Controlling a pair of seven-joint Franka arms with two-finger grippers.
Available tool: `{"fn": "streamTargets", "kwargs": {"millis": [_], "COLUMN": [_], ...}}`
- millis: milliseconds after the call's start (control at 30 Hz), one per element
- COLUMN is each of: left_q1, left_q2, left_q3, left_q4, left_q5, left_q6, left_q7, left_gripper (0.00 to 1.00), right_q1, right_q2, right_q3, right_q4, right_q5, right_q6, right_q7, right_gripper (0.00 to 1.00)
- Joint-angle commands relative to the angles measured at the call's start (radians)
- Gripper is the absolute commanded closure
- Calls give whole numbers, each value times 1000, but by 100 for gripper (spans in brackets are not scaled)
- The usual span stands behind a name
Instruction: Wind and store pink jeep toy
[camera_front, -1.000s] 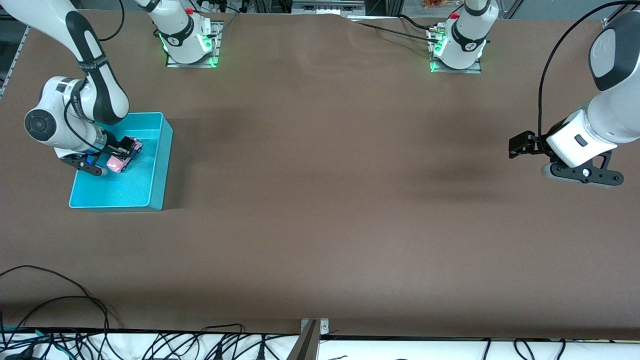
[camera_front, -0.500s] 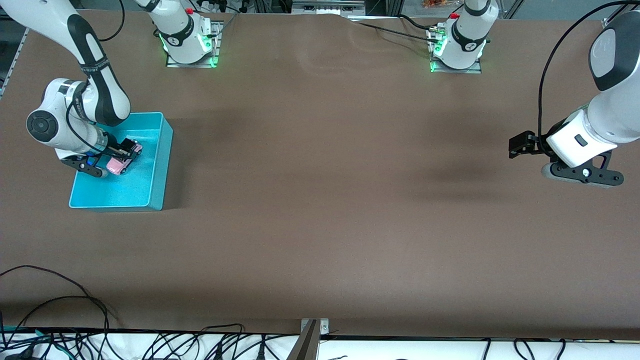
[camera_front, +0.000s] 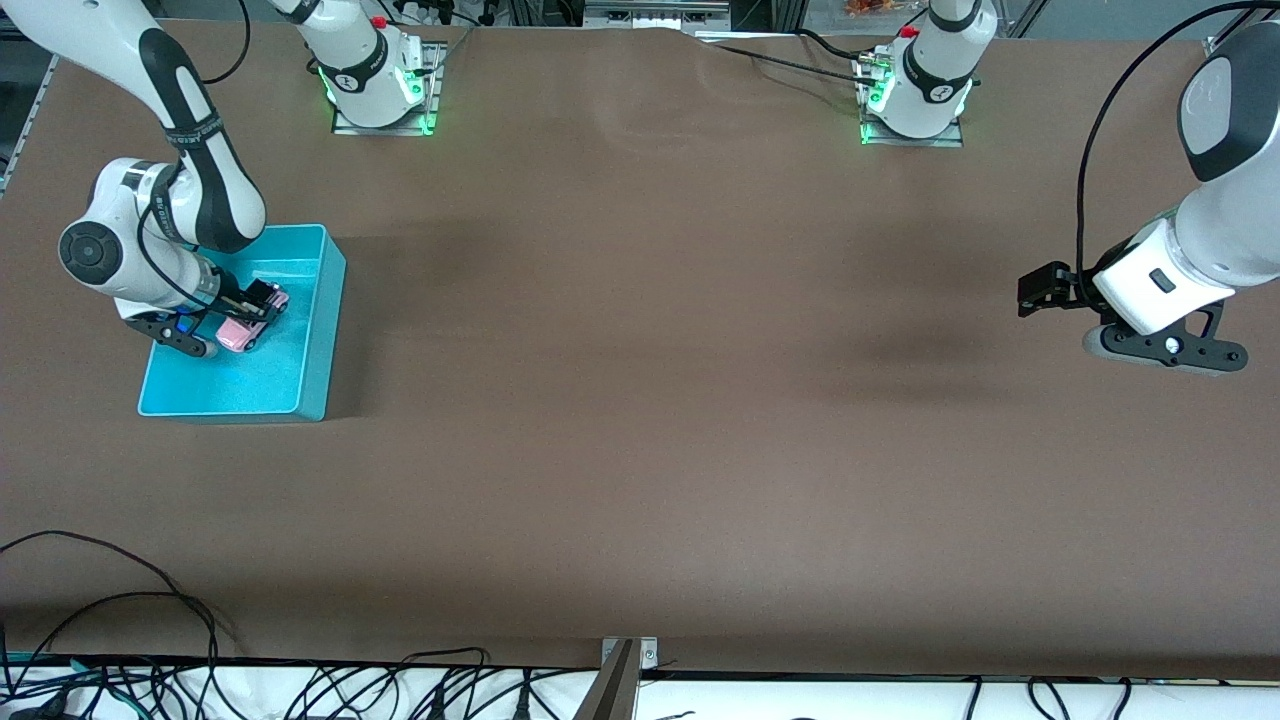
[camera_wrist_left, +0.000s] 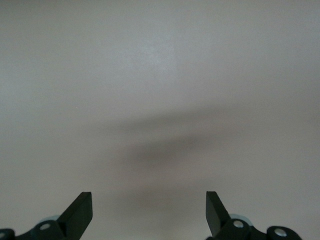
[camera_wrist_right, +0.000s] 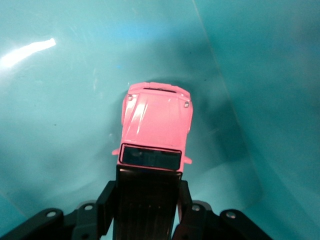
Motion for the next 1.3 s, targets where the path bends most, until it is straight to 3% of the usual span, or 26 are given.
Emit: {"fn": "streamTargets", "kwargs": {"millis": [0, 100, 200, 300, 433, 533, 1033, 1267], "left_q1": [-5, -6, -6, -6, -6, -6, -6, -6], "left_q2": [2, 2, 2, 2, 2, 2, 3, 3], "left_q3": [7, 6, 6, 7, 7, 7, 6, 7], "left_q4": [16, 16, 17, 17, 17, 17, 17, 17], "left_q5": [-10, -10, -10, -10, -8, -7, -5, -5], "left_q6": [-10, -9, -9, -9, -9, -7, -7, -7], "left_q7": [20, 19, 16, 16, 16, 14, 13, 13], "left_gripper": [0, 0, 0, 0, 0, 0, 0, 0], "right_q1": [-4, -4, -4, -3, -3, -3, -1, 1], "right_q2": [15, 12, 0, -14, -34, -49, -138, -202], "right_q3": [19, 25, 34, 39, 57, 60, 77, 97], "right_q4": [2, 2, 3, 5, 8, 9, 193, 216], "right_q5": [-5, -5, -2, -1, -1, -1, 5, 113], "right_q6": [33, 30, 24, 15, 4, -8, -317, -329], "right_q7": [38, 39, 41, 65, 96, 96, 98, 99], "right_gripper": [44, 37, 36, 25, 22, 0, 0, 0]}}
